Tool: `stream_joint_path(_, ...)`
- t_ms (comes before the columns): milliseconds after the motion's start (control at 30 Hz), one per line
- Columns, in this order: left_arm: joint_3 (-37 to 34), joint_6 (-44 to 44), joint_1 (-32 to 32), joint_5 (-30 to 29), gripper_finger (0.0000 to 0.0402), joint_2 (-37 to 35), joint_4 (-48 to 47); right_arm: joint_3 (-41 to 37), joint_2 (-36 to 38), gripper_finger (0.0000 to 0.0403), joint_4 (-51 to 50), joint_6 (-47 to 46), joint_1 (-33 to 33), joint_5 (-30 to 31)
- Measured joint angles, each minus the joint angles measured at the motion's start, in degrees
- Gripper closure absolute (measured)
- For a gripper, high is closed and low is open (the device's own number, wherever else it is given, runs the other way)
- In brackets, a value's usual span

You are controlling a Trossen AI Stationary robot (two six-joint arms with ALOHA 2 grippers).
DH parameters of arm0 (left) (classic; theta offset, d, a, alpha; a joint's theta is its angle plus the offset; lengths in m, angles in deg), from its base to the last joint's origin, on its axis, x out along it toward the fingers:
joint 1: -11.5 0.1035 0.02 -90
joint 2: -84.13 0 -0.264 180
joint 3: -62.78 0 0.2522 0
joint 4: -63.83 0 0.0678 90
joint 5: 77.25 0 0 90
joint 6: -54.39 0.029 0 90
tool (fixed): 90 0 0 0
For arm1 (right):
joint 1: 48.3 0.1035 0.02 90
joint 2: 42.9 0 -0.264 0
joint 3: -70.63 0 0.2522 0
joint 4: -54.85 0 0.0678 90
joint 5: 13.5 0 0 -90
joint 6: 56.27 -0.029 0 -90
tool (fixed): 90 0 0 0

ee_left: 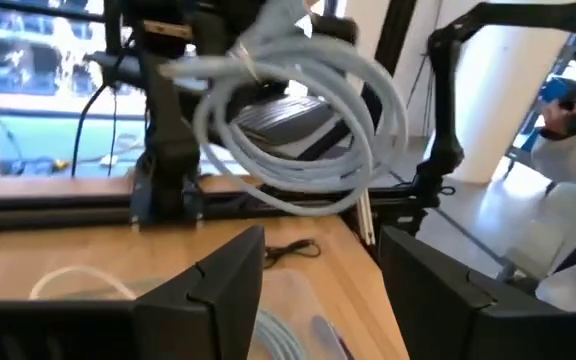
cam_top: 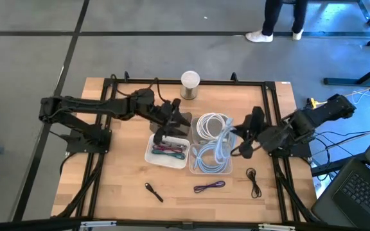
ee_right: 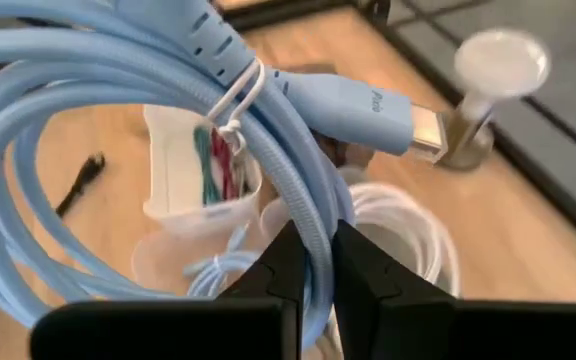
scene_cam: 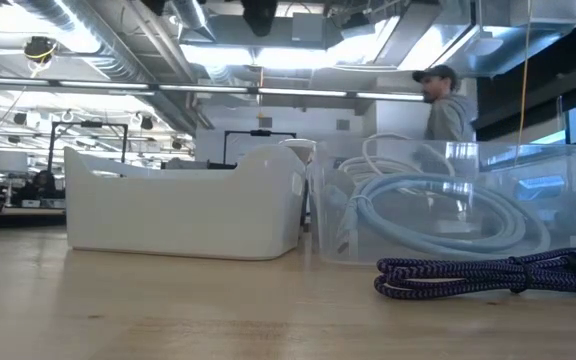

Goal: Pick & Place USB Port
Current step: Put the blue usb cable into the transparent bin

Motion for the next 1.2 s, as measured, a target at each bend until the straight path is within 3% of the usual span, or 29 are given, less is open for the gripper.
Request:
stream_joint_path(233, 0.0, -0.6, 2.5, -6.2, 0.022, -5.0, -6.1, 0.0, -10.5, 0.0376, -2.2, -3.5, 1.3, -4.2)
stream_joint_path(567, 0.0, -1.0, 2.0, -6.8, 0.0222, -6.8, -6.2, 0.0, -26.2, 0.0376, -6.4, -5.0, -4.7, -9.0)
stream_joint_path(1200, 0.0, -1.2, 2.0, -6.8, 0.0222, -6.8, -7.5, 0.0, -35.5, 0.0376, -5.8, -6.7, -6.0, -11.5)
